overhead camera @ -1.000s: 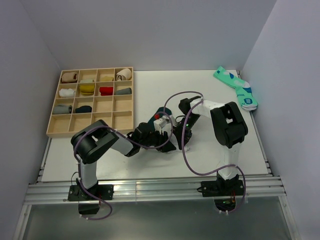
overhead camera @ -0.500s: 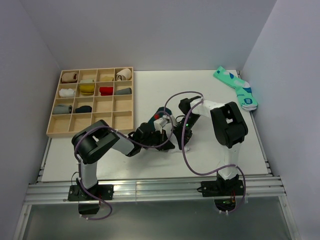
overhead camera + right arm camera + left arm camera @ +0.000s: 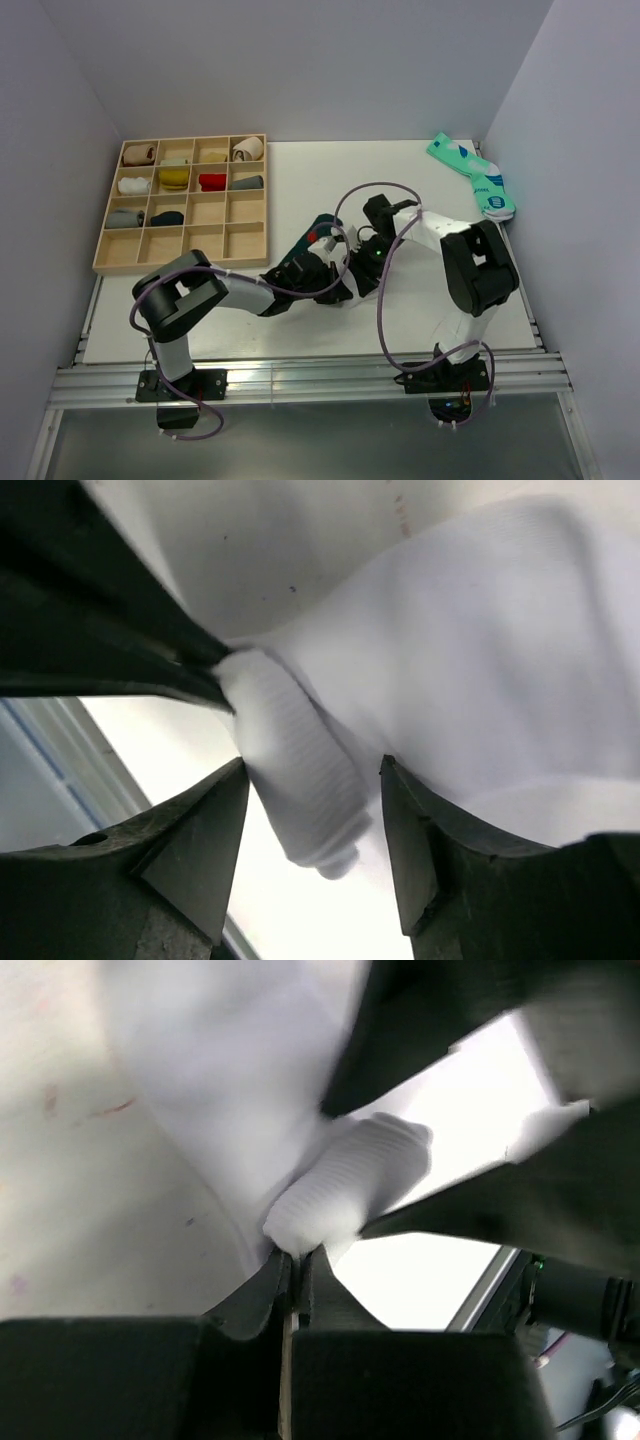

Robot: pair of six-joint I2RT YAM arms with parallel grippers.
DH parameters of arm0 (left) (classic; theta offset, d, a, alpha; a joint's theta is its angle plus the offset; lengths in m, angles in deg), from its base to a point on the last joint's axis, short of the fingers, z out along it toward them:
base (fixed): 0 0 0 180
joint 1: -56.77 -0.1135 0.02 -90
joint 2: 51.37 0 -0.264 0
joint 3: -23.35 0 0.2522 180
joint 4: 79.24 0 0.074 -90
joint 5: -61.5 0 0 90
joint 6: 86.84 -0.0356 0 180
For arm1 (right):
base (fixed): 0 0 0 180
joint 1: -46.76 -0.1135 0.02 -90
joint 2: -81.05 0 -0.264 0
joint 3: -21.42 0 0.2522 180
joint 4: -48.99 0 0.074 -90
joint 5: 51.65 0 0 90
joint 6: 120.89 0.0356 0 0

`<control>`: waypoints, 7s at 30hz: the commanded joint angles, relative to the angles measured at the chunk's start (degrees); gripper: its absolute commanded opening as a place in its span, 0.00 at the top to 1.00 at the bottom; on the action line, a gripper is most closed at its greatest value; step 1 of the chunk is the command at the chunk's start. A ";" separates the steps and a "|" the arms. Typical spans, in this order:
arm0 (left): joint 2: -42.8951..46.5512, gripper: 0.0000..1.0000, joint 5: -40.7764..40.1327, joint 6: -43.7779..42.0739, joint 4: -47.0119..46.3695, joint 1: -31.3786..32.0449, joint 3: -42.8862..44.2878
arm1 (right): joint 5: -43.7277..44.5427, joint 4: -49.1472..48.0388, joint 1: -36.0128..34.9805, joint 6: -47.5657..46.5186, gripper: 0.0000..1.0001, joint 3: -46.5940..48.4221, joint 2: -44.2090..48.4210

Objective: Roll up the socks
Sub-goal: Roll the sock at the center of the board.

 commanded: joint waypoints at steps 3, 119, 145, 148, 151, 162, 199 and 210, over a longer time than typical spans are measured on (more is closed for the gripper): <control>1.29 1.00 -1.73 7.00 13.24 0.35 2.51 | 1.29 -7.29 2.96 -0.47 0.37 -1.23 6.71; -19.89 0.44 33.77 -16.12 14.66 -12.30 26.69 | -4.43 -8.25 2.00 -17.08 0.84 -21.63 23.86; -13.58 1.00 22.02 -6.45 7.00 -14.85 15.19 | -4.95 -4.49 2.09 -17.25 0.84 -14.44 17.37; -9.01 1.00 18.58 -6.62 8.50 -16.08 12.21 | -6.36 -0.36 2.09 -18.31 0.84 -9.61 13.85; -6.02 1.00 16.11 -6.98 10.08 -16.26 10.61 | -7.58 5.25 1.83 -19.62 0.84 -3.11 7.97; -3.37 1.00 11.37 -6.45 10.00 -16.61 8.59 | -10.14 17.32 -0.72 -22.27 0.84 7.20 -7.95; 9.64 0.53 15.32 -14.26 -17.00 -10.12 -9.79 | -9.08 15.21 -1.25 -11.63 0.83 13.35 -17.89; 1.99 0.50 17.34 -17.70 -14.44 -7.56 -5.04 | -9.26 16.18 -1.25 -11.46 0.83 14.76 -19.47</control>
